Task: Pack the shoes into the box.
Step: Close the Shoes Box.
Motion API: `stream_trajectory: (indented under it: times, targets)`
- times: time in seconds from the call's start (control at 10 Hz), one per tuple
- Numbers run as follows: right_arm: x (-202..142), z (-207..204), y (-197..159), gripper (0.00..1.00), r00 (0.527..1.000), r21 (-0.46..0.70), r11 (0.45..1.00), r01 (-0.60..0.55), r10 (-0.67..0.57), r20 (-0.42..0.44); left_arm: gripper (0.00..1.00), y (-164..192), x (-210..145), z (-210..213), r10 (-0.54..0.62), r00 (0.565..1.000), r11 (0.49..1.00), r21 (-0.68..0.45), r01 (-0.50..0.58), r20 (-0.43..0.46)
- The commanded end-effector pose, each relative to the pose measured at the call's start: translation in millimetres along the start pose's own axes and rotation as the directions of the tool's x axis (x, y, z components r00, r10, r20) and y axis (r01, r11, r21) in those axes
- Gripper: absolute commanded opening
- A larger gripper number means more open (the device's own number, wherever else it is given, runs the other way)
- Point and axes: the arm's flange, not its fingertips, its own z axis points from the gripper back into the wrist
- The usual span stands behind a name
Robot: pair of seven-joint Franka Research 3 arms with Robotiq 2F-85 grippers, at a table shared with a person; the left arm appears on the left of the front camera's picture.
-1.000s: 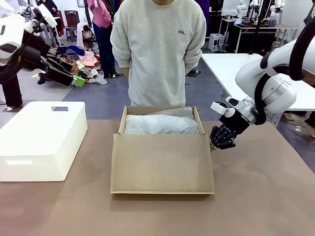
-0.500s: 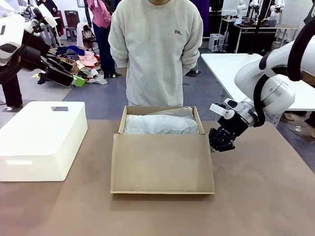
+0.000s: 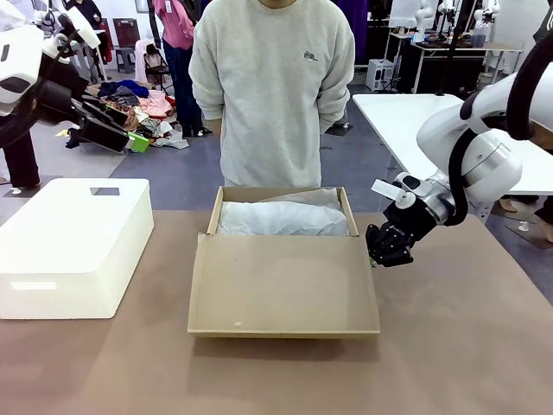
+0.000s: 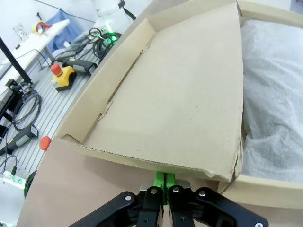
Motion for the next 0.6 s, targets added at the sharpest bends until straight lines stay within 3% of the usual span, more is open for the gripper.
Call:
stream_trajectory:
  times: [0.0,0.5]
  targets:
    - [-1.1,4.2,3.2,0.00,0.994,-0.011,1.000,-0.019,0.020,0.104,1.00,0.6,-0.3,0.0,0.002,1.000,1.000,-0.006,-0.002,0.006]
    - [-8.9,15.5,7.8,0.00,0.952,-0.065,0.998,0.004,0.016,0.305,1.00,0.6,-0.3,0.0,0.002,1.000,1.000,-0.006,-0.002,0.006]
